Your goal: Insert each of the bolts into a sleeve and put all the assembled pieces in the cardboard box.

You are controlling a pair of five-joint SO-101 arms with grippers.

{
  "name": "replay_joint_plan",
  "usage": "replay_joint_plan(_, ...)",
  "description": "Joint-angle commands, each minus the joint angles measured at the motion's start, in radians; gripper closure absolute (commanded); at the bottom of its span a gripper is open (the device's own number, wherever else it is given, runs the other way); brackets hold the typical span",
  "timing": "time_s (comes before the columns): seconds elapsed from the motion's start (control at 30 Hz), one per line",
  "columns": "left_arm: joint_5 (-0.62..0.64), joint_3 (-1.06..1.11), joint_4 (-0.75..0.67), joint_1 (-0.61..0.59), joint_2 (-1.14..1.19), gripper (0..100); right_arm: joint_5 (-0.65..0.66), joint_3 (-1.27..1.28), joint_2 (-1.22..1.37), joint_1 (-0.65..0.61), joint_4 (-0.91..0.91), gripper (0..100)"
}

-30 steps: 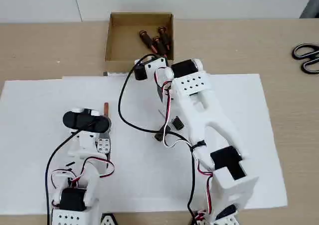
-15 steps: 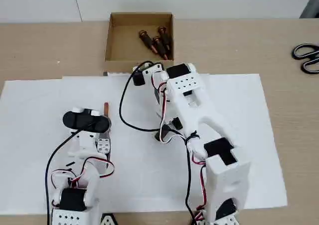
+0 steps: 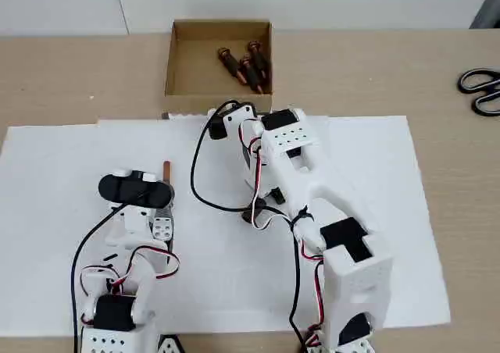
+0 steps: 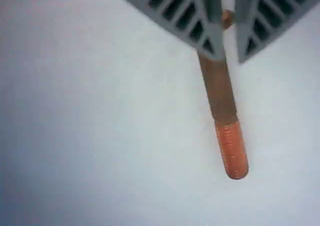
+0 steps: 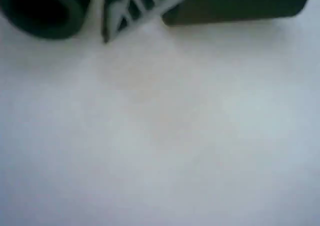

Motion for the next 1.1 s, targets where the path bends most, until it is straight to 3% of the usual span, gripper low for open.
replay_joint_plan(0.0, 0.005, -0.004, -0.021, -0.005, -0.011, 99, 0.0, 0.023, 0.002, -0.001, -0.008, 85.1)
replay_joint_plan(0.5, 0.005, -0.004, -0.021, -0.005, -0.011, 99, -0.034, 0.071, -0.179, -0.005, 0.05, 85.0)
replay_joint_plan(0.83, 0.005, -0.004, -0.021, -0.005, -0.011, 99, -0.026, 0.233, -0.179, -0.002, -0.12, 85.5)
replay_joint_plan(1.07, 0.005, -0.004, -0.021, -0.005, -0.011, 99, -0.025, 0.259, -0.177, -0.002, -0.171, 95.4)
